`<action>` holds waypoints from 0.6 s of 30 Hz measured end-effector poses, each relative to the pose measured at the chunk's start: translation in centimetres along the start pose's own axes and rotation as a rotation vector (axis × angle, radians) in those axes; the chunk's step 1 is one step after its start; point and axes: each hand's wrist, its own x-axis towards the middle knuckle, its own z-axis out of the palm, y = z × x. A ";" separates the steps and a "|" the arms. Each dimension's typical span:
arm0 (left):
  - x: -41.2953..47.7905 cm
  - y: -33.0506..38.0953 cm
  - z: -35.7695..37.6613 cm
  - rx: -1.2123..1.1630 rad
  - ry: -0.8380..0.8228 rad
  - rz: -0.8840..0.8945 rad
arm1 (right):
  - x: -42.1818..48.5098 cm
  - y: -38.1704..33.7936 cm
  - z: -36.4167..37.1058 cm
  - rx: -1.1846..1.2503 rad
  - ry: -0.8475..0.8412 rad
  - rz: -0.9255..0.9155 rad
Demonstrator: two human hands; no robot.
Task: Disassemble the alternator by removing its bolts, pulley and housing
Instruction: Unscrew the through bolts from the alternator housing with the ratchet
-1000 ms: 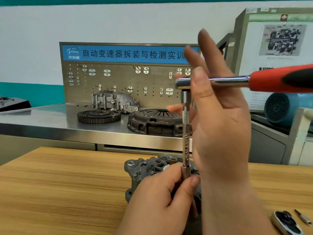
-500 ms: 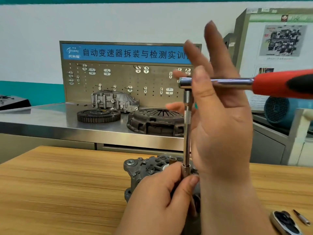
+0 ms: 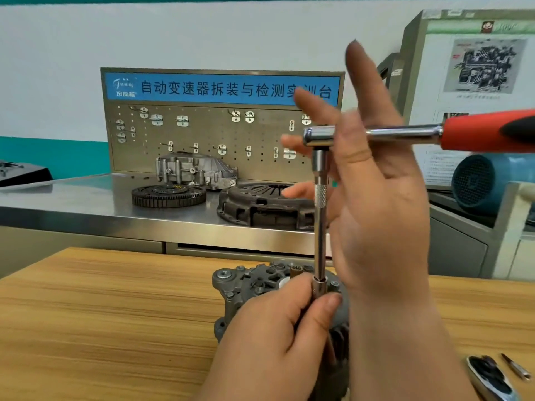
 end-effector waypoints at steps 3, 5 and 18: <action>0.0 0.1 -0.1 -0.005 -0.011 -0.010 | -0.1 0.1 0.0 -0.108 0.035 -0.090; 0.0 0.1 -0.1 -0.034 -0.010 -0.013 | -0.1 0.1 0.1 -0.053 0.024 -0.015; 0.2 0.1 -0.1 -0.057 -0.043 -0.050 | -0.3 0.2 0.7 -0.141 0.080 -0.154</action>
